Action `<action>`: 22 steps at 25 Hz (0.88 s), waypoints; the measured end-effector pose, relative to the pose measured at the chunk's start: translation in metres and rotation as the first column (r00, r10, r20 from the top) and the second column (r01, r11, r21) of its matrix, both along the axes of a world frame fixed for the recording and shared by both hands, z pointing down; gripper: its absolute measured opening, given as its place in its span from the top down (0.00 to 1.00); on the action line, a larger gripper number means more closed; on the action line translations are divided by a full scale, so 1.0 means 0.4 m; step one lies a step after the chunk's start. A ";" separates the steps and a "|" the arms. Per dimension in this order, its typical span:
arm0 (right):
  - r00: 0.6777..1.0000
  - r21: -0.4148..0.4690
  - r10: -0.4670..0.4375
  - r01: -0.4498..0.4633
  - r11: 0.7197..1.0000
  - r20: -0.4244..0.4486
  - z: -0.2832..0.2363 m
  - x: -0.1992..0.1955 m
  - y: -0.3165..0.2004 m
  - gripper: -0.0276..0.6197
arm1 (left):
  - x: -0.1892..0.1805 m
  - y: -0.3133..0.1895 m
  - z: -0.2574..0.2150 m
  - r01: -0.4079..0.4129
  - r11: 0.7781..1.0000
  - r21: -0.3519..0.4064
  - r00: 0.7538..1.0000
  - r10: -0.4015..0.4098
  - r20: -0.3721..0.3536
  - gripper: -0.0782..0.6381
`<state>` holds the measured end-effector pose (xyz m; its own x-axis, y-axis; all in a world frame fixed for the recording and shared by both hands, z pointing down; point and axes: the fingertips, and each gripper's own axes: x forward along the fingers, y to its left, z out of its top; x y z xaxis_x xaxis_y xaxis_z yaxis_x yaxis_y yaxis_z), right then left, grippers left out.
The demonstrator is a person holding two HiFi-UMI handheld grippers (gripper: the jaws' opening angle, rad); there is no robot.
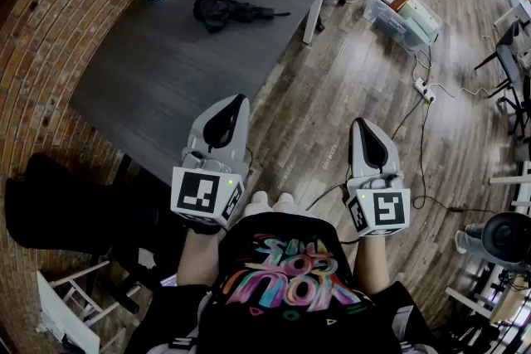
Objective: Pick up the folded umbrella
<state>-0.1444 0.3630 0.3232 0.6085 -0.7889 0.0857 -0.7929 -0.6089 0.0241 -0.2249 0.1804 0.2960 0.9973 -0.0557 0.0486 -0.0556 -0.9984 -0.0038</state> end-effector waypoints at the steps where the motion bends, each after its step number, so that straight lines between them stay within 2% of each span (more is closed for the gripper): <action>1: 1.000 0.004 -0.002 0.002 1.000 0.001 -0.001 -0.002 0.003 0.96 | 0.000 0.003 -0.003 0.000 1.000 0.004 1.000 0.000 -0.001 0.89; 12: 0.999 0.000 -0.044 0.044 0.999 0.019 0.027 0.003 0.013 0.96 | 0.010 0.015 0.006 0.039 0.999 0.011 0.999 -0.039 0.005 0.89; 17: 0.997 -0.007 -0.064 0.064 0.998 0.044 0.058 0.039 -0.024 0.96 | 0.051 -0.008 0.032 0.046 0.999 0.002 0.999 -0.046 0.023 0.89; 22: 0.996 -0.018 -0.075 0.076 0.997 0.055 0.072 0.106 -0.081 0.96 | 0.129 -0.060 0.037 0.048 0.999 0.001 0.999 -0.048 0.018 0.89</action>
